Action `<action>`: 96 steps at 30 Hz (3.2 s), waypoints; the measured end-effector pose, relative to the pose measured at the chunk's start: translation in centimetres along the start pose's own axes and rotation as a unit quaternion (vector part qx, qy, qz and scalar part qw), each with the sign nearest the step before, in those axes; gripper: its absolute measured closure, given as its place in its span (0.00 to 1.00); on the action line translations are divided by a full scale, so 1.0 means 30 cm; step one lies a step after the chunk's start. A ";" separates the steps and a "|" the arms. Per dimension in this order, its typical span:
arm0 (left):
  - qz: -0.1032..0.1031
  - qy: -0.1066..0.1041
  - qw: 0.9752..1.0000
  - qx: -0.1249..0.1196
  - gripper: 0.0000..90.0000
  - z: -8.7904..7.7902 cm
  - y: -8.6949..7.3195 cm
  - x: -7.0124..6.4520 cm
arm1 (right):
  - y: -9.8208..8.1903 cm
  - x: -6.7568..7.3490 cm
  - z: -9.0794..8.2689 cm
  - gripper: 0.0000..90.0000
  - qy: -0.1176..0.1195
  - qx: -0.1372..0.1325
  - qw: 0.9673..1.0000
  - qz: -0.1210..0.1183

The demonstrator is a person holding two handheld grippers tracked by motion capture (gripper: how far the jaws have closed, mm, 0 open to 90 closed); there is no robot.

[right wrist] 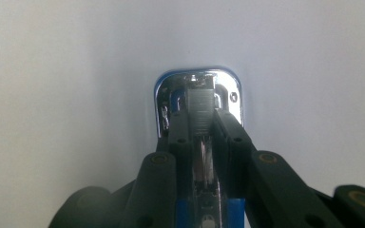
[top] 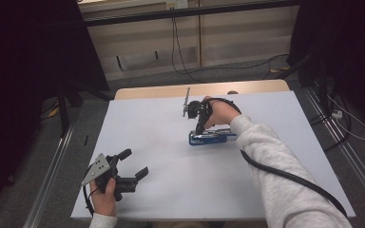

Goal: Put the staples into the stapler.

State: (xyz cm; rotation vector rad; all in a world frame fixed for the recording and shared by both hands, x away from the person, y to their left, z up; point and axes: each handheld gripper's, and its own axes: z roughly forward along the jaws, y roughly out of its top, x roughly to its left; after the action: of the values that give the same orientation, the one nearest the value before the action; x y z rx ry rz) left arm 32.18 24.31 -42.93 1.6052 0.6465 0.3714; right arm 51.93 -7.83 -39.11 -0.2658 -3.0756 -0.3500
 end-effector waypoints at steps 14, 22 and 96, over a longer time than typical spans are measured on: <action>-0.001 0.000 1.000 0.000 0.03 0.000 0.000 -0.001 | 0.000 -0.001 0.005 0.80 -0.004 -0.011 1.000 0.006; 0.001 0.000 1.000 0.001 0.03 0.000 0.000 0.000 | -0.031 0.002 -0.018 0.73 -0.003 -0.041 0.999 0.021; -0.024 -0.023 0.995 0.091 0.03 0.274 0.057 -0.001 | -0.590 0.142 -0.118 0.15 -0.122 -0.240 0.936 0.226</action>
State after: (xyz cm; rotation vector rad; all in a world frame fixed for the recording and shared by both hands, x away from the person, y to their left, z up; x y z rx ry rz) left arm 37.31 17.69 -42.43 1.7624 0.6990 0.2449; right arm 44.72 -24.91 -39.34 -1.0790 -2.9624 -1.1027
